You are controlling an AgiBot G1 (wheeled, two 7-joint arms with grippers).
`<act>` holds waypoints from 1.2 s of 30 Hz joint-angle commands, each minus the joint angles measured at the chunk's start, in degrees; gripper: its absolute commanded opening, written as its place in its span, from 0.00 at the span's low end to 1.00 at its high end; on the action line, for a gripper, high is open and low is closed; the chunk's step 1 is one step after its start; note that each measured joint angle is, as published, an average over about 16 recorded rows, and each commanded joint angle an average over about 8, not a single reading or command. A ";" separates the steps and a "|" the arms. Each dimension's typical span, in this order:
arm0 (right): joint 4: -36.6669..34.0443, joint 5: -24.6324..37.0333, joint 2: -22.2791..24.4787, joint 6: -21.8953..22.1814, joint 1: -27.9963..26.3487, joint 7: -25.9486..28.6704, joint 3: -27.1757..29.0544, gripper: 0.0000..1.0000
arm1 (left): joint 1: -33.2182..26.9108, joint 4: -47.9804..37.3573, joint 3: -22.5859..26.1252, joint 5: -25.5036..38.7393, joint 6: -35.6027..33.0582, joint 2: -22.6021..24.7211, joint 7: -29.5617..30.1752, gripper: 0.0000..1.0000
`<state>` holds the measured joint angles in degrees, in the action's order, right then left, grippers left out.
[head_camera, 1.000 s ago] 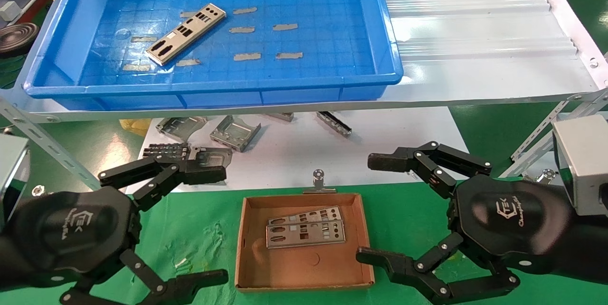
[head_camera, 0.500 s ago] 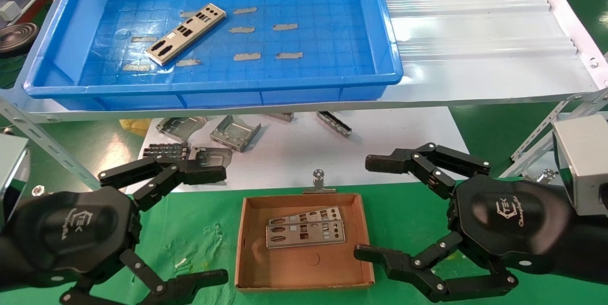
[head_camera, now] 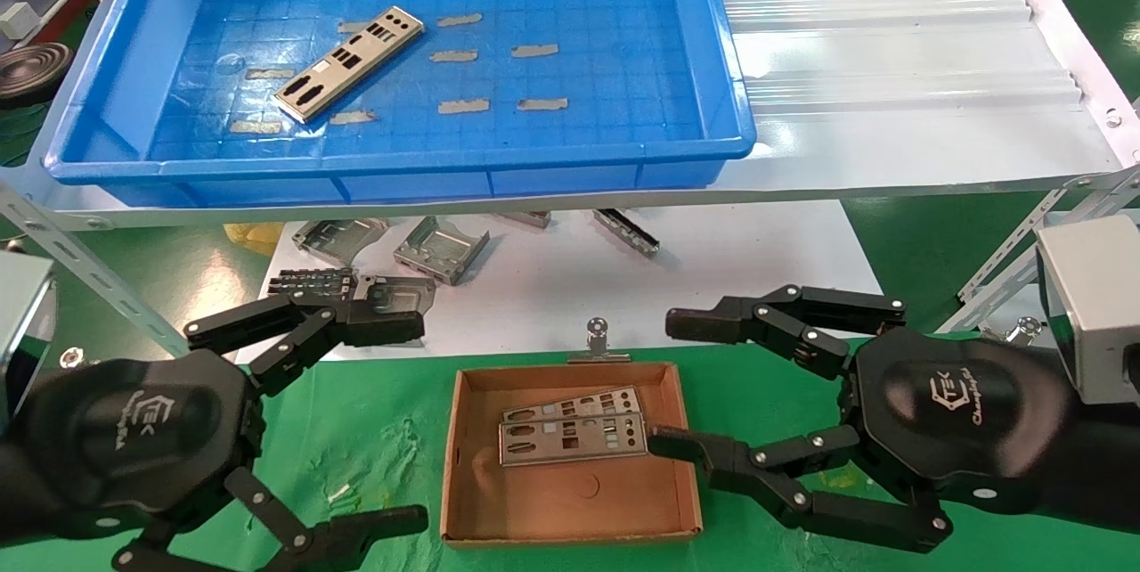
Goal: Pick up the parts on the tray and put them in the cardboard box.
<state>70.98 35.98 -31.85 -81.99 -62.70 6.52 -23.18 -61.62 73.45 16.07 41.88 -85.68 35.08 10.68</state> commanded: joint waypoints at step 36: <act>0.00 0.00 0.00 0.00 0.00 0.00 0.00 0.00 | -41.88 -37.20 10.57 28.64 9.77 17.58 -3.47 1.00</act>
<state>70.97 35.98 -31.85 -81.99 -62.70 6.52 -23.18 -102.71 37.04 26.43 69.92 -76.30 52.28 7.29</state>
